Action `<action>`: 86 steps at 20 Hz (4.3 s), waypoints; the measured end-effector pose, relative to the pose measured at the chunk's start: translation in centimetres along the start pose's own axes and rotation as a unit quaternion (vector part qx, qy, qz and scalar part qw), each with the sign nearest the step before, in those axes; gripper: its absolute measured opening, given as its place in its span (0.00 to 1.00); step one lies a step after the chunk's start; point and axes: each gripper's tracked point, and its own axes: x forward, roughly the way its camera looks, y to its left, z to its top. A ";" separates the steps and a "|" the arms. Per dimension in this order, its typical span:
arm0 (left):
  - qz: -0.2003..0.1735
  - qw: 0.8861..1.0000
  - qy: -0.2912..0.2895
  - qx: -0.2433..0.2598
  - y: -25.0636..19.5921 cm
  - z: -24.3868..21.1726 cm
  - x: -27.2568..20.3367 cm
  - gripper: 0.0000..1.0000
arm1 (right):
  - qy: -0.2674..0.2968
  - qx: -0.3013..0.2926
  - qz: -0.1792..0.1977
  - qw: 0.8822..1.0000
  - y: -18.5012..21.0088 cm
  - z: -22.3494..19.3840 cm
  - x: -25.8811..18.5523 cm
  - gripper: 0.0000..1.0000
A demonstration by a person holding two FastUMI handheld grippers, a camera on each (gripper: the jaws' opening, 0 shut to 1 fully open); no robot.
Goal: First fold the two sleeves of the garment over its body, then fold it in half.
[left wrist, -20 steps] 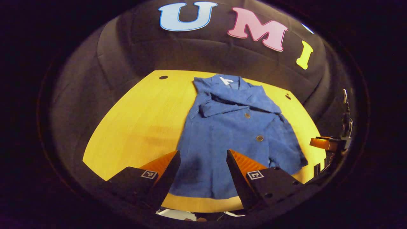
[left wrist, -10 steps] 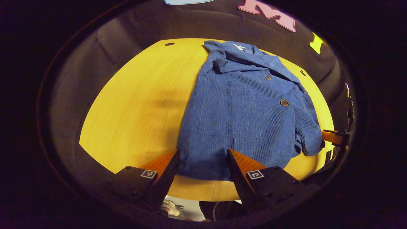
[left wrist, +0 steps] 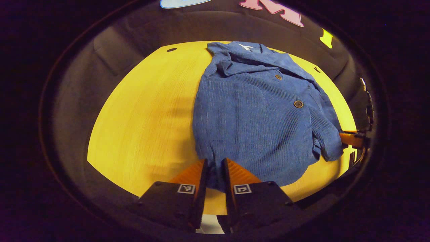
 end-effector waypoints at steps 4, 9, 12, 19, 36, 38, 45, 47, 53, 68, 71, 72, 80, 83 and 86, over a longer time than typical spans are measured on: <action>-0.034 0.999 -0.006 -0.019 -1.5 -0.3 -0.1 0.00 | -0.020 0.042 0.049 0.998 0.7 0.7 0.3 0.05; -0.060 0.995 -0.018 -0.074 -2.6 1.1 -1.6 0.00 | -0.045 0.010 0.056 0.997 1.4 2.9 -0.6 0.05; -0.085 0.992 -0.061 -0.072 -4.1 6.0 -4.1 0.00 | -0.099 -0.001 0.069 0.993 2.5 9.0 -2.9 0.05; -0.094 0.982 -0.161 -0.021 -4.9 21.7 -7.9 0.00 | -0.225 0.006 0.104 0.969 4.0 27.3 -6.2 0.05; 0.011 0.950 -0.311 0.027 0.0 54.1 6.0 0.31 | -0.347 -0.041 -0.096 0.932 -4.7 54.0 7.8 0.43; 0.043 0.954 -0.290 0.053 0.0 53.1 5.9 0.84 | -0.342 -0.024 -0.097 0.934 -5.5 53.3 6.6 0.61; -0.007 0.935 -0.350 0.063 -5.9 45.7 -3.1 0.83 | -0.423 -0.015 -0.079 0.903 -3.0 47.7 -3.3 0.99; -0.021 0.925 -0.374 0.058 -6.7 41.9 -6.6 0.83 | -0.456 -0.041 -0.082 0.885 -1.3 45.6 -7.5 1.00; -0.046 0.891 -0.448 0.059 -7.2 30.8 -17.8 0.83 | -0.536 -0.087 -0.070 0.837 6.6 37.0 -19.0 0.96; -0.064 0.767 -0.637 0.047 -0.5 9.8 -36.9 0.80 | -0.573 -0.072 -0.059 0.814 18.8 16.5 -34.3 0.96; -0.060 0.772 -0.632 0.038 0.5 7.6 -37.1 0.80 | -0.604 -0.072 -0.066 0.791 20.5 14.4 -36.2 0.96; -0.061 0.772 -0.632 0.027 0.9 7.1 -37.2 0.80 | -0.605 -0.071 -0.062 0.791 21.2 13.5 -36.2 0.96; -0.068 0.767 -0.636 0.040 1.5 6.2 -37.9 0.80 | -0.593 -0.058 -0.034 0.802 24.1 11.4 -36.0 0.96; -0.061 0.770 -0.634 0.049 1.4 5.8 -38.0 0.80 | -0.597 -0.061 -0.050 0.799 23.7 11.2 -36.3 0.96; -0.073 0.771 -0.631 0.053 1.0 5.6 -37.9 0.80 | -0.600 -0.064 -0.062 0.795 23.5 10.9 -36.6 0.96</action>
